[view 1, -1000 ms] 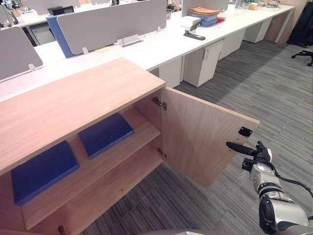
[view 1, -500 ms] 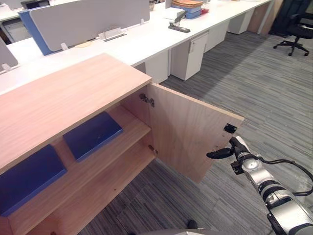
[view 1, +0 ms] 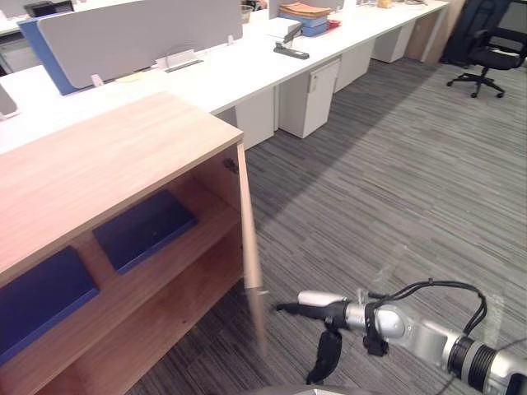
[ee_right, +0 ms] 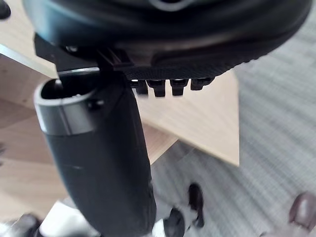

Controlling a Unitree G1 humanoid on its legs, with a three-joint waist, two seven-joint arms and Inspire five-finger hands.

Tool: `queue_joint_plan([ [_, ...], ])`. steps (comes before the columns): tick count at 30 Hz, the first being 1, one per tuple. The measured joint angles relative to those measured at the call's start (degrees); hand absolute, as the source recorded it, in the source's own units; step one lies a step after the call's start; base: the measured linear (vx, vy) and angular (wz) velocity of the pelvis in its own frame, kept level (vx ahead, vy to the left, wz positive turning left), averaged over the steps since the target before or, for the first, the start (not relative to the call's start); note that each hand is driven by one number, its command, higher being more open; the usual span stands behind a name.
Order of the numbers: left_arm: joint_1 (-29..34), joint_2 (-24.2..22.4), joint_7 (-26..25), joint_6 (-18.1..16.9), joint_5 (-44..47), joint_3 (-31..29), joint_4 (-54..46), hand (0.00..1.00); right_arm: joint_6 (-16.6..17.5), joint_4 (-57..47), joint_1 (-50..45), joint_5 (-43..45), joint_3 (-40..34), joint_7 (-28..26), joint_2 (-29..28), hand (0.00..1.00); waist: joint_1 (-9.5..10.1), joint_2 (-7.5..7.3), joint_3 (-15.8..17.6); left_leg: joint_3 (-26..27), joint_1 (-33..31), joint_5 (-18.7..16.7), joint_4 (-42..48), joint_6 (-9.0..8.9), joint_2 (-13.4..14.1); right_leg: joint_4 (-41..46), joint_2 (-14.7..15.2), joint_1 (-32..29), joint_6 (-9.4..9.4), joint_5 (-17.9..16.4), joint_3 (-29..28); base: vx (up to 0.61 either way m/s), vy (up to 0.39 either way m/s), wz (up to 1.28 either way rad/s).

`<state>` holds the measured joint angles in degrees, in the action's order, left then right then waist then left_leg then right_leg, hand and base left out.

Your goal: Walk over to the cabinet, pick up the folder, carry it to the office cabinet, place the folder inside the office cabinet, then close the office cabinet door

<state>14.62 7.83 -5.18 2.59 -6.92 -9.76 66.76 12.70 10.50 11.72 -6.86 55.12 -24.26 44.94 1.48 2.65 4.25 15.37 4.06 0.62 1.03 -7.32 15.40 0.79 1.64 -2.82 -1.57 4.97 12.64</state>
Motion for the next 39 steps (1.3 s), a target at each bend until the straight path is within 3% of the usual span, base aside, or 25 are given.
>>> queue_joint_plan([
  [4,0.2,0.6,0.2,0.0,0.0,-0.2,0.0,1.0,0.5,11.5,-7.1,-4.9,-5.1,-0.8,-6.9,1.0,0.39,-1.08,-0.6,-1.0,-0.1,0.2,-0.9,0.68,-1.9,0.1,2.0,0.1,-1.01,0.2,0.6,-0.01,0.094,0.13],
  [9,0.4,0.6,0.1,0.0,-0.4,-0.1,0.0,1.0,-0.6,23.3,-7.4,-17.5,-10.2,5.2,-16.9,1.0,0.6,-1.25,-0.9,-3.8,-0.1,0.1,-0.8,1.04,-3.7,-0.7,4.0,2.4,-2.05,0.2,3.0,-0.04,0.071,0.33],
  [11,0.2,-0.1,-0.5,-0.5,-0.2,-0.2,-0.3,1.0,-2.4,34.3,-6.7,-22.0,-13.7,7.9,-23.8,1.0,1.55,-0.79,-0.8,-8.2,-1.1,-0.2,-0.2,1.15,-5.4,-0.4,6.1,4.4,-3.29,-0.8,7.2,-0.02,0.084,0.95],
  [14,0.1,-2.3,-1.1,-1.1,0.8,-0.2,-1.0,1.0,-5.4,45.0,-5.8,-25.1,-18.5,11.7,-29.5,1.0,1.86,-0.13,0.2,-15.0,-3.1,-1.4,3.3,3.13,-9.3,8.5,11.6,4.8,-6.06,-6.8,12.3,0.01,0.108,1.38],
  [15,0.1,-2.8,-1.3,-1.3,0.9,-0.1,-1.4,1.0,-6.9,49.1,-6.2,-26.2,-23.3,13.2,-31.9,1.0,1.76,-0.8,0.7,-19.4,-4.0,-2.1,5.1,4.27,-12.2,13.4,14.8,5.2,-7.3,-10.3,13.5,0.05,0.081,2.15],
  [16,-0.4,-2.7,-1.3,-1.3,0.9,0.0,-1.4,1.0,-8.7,51.4,-7.1,-26.8,-29.3,15.6,-33.9,1.0,1.62,-1.02,0.6,-25.0,-5.6,-2.7,6.9,5.74,-15.4,17.2,16.4,5.9,-6.65,-13.1,12.6,0.05,0.059,2.22],
  [17,-0.8,-2.7,-1.4,-1.3,1.0,0.1,-1.4,1.0,-9.3,52.4,-7.1,-26.8,-32.3,16.6,-34.4,1.0,1.76,-0.45,0.7,-27.7,-6.1,-2.7,7.3,6.45,-16.3,19.6,16.6,5.7,-5.14,-13.0,10.1,0.1,0.049,2.32],
  [18,-1.4,-3.5,-1.8,-1.4,1.6,0.1,-2.3,1.0,-10.1,53.8,-7.0,-26.6,-37.2,18.3,-34.9,1.0,2.12,0.43,1.3,-32.6,-6.6,-2.1,7.6,7.15,-17.2,26.8,15.3,2.5,-1.24,-12.2,-0.7,0.1,-0.042,2.23],
  [19,-1.8,-3.2,-2.2,-2.1,2.7,-0.4,-3.9,1.0,-10.7,54.6,-6.9,-25.9,-41.5,20.5,-36.2,1.0,2.06,1.16,1.3,-37.8,-8.6,-0.9,7.7,6.11,-17.6,29.2,10.0,-0.4,-2.18,-16.9,-14.7,0.1,-0.098,2.25],
  [20,-2.2,-2.9,-2.3,-2.2,3.0,-0.7,-4.8,1.0,-11.3,54.6,-7.1,-24.0,-42.5,21.7,-36.8,1.0,1.96,0.64,1.5,-40.3,-9.4,-0.5,7.7,5.74,-18.3,28.8,7.8,-0.8,-3.05,-18.3,-20.2,0.03,-0.251,2.44],
  [21,-3.3,-2.4,-2.5,-2.8,3.3,-2.4,-6.8,1.0,-12.2,54.3,-7.5,-20.4,-44.1,24.2,-38.3,1.0,1.99,-1.54,2.2,-45.0,-10.7,0.2,7.4,5.71,-20.6,27.6,4.8,-1.1,-4.94,-20.6,-29.2,0.0,-0.243,1.96],
  [23,-4.8,-2.8,-2.7,-3.7,3.9,-5.6,-8.7,1.0,-13.4,54.5,-8.4,-16.3,-45.8,26.4,-40.1,1.0,2.09,-4.82,2.7,-48.7,-11.5,0.5,6.8,5.83,-23.3,23.6,4.9,0.0,-5.68,-23.0,-31.6,-0.05,-0.307,2.08],
  [24,-5.3,-3.5,-2.7,-3.8,4.1,-7.9,-9.1,1.0,-13.9,54.8,-8.9,-14.6,-47.9,26.9,-41.4,1.0,2.75,-5.24,2.4,-49.4,-11.2,1.0,5.6,4.36,-22.4,21.5,5.5,1.4,-4.32,-23.3,-28.3,-0.08,-0.271,1.74],
  [25,-5.5,-4.1,-2.6,-3.8,4.1,-9.7,-9.1,1.0,-13.9,55.0,-9.4,-12.8,-50.1,27.3,-41.9,1.0,2.7,-5.09,2.2,-47.1,-13.0,1.2,10.3,2.79,-22.6,20.6,6.1,2.1,-4.06,-23.2,-25.6,-0.08,-0.227,1.29],
  [26,-5.6,-4.8,-2.9,-3.8,4.3,-10.3,-9.2,1.0,-14.0,54.6,-10.0,-11.0,-52.3,27.5,-42.1,1.0,2.68,-4.52,1.9,-44.5,-14.3,-0.7,14.9,2.16,-22.6,19.5,6.2,3.0,-3.87,-23.0,-23.2,-0.06,-0.163,1.12],
  [28,-6.1,-6.5,-3.9,-3.8,5.8,-11.6,-9.9,1.0,-14.7,54.3,-10.5,-8.6,-54.0,28.4,-42.2,1.0,2.83,-3.17,1.5,-43.9,-14.3,-2.1,12.6,1.77,-20.7,17.8,5.0,4.3,-3.47,-22.7,-18.3,-0.01,-0.229,1.15],
  [30,-6.0,-6.5,-4.1,-4.0,7.7,-11.9,-10.8,1.0,-14.9,54.2,-10.8,-8.4,-54.2,28.6,-43.3,1.0,3.58,-3.88,1.9,-45.9,-14.0,-0.6,10.2,1.26,-19.9,15.4,4.0,6.0,-2.71,-21.8,-15.7,0.05,-0.192,0.8],
  [32,-6.1,-6.1,-4.3,-3.9,8.9,-11.9,-11.3,1.0,-14.9,53.3,-11.0,-8.3,-55.3,28.6,-44.5,1.0,3.53,-4.84,2.8,-44.3,-14.5,0.8,10.2,1.23,-19.6,13.9,4.0,8.0,-2.18,-21.4,-12.1,0.07,-0.13,0.75],
  [33,-6.1,-6.1,-4.4,-4.0,9.2,-11.9,-11.7,1.0,-14.8,53.0,-11.3,-8.2,-57.7,28.6,-45.1,1.0,3.54,-5.11,3.0,-39.3,-15.1,1.3,10.1,2.26,-18.9,13.6,4.1,8.8,-1.97,-21.3,-10.3,0.03,-0.073,0.73],
  [34,-6.2,-6.0,-4.3,-4.0,10.2,-12.1,-11.7,1.0,-14.5,52.7,-11.4,-7.5,-60.8,28.7,-45.7,1.0,3.25,-5.58,3.6,-28.8,-17.0,-1.5,14.4,6.59,-16.2,13.3,4.3,9.5,-1.73,-21.2,-8.0,0.01,-0.053,0.7],
  [37,-5.8,-6.2,-4.5,-4.1,11.0,-11.5,-11.5,1.0,-14.0,52.4,-12.6,-6.0,-66.5,29.0,-44.5,1.0,2.48,-4.27,4.3,-8.3,-20.8,-9.7,35.3,6.73,-7.6,12.7,4.8,12.1,-1.7,-21.2,-3.1,0.07,-0.049,0.58],
  [38,-5.6,-6.2,-4.5,-4.4,11.0,-11.2,-11.3,1.0,-14.2,52.2,-12.7,-5.3,-67.9,29.3,-44.4,1.0,2.34,-3.8,4.2,-6.1,-20.3,-11.3,35.9,6.91,-6.7,12.9,4.9,12.1,-1.93,-21.4,-2.3,0.14,0.079,0.49],
  [39,-5.4,-6.2,-4.5,-4.6,11.0,-10.2,-11.2,1.0,-14.1,52.2,-12.5,-3.9,-70.3,29.9,-44.3,1.0,2.14,-2.27,4.6,-2.6,-20.2,-13.0,33.9,8.42,-6.6,14.1,4.7,12.1,-3.19,-22.1,-0.7,0.12,0.12,0.95],
])
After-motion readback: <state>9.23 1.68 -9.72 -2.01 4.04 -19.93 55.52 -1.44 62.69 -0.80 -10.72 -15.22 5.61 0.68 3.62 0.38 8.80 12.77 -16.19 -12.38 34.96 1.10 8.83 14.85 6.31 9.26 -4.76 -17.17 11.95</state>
